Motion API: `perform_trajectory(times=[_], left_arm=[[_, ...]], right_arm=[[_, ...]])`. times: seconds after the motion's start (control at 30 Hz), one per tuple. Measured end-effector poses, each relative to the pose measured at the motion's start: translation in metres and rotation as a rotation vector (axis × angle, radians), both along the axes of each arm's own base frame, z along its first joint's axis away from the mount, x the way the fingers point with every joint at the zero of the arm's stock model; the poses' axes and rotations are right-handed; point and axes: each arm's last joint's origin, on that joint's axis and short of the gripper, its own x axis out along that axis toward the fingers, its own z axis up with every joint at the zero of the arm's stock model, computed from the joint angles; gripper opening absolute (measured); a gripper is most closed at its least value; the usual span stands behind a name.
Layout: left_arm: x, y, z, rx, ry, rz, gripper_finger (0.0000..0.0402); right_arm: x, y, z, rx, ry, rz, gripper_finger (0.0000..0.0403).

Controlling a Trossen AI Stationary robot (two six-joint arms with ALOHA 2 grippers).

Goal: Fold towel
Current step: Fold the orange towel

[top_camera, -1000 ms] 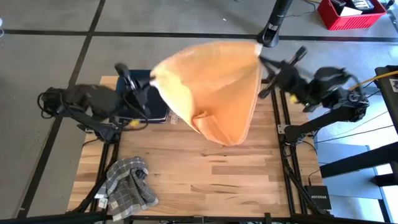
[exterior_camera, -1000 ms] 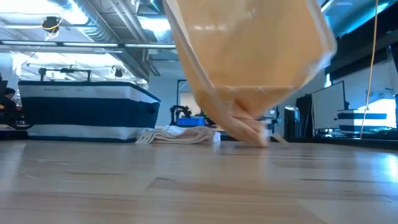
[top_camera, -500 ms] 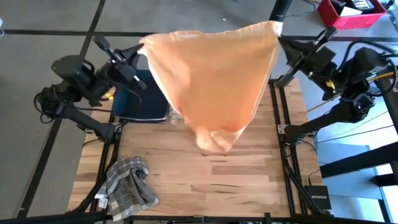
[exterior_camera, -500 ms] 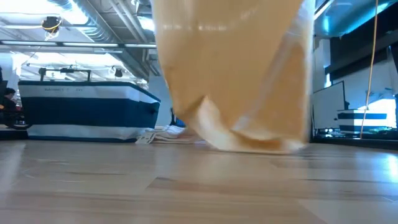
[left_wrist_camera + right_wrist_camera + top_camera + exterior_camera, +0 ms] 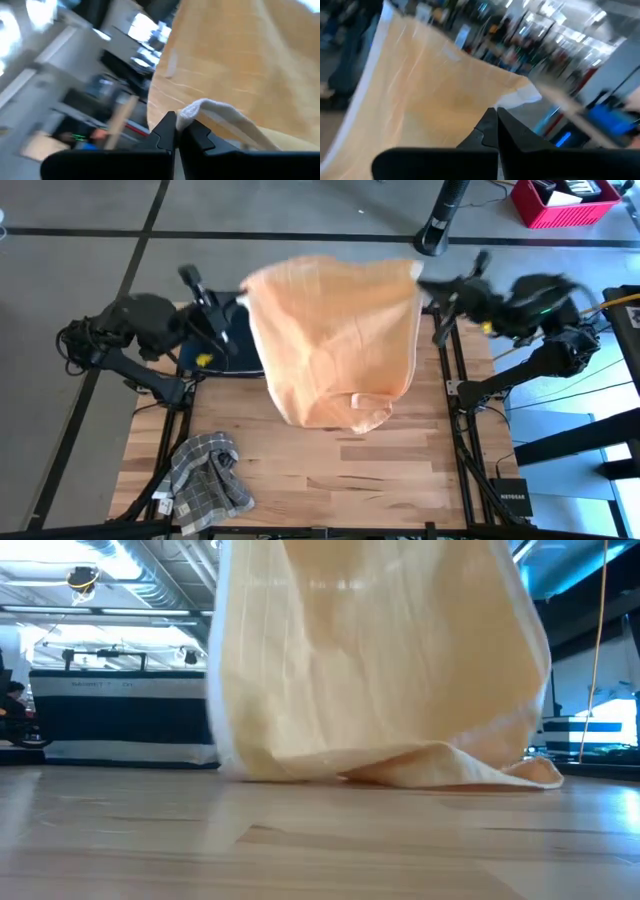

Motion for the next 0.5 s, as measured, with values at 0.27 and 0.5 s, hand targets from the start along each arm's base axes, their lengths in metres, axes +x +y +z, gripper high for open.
perform_trajectory(times=[0.27, 0.5], left_arm=[[0.013, -0.026, -0.066, -0.278, 0.154, -0.085, 0.0005], [0.033, -0.051, -0.153, -0.405, 0.28, -0.062, 0.0005]], right_arm=[[0.036, 0.007, -0.096, 0.211, 0.296, -0.034, 0.0], [0.053, 0.027, -0.213, 0.309, 0.436, -0.039, 0.0]])
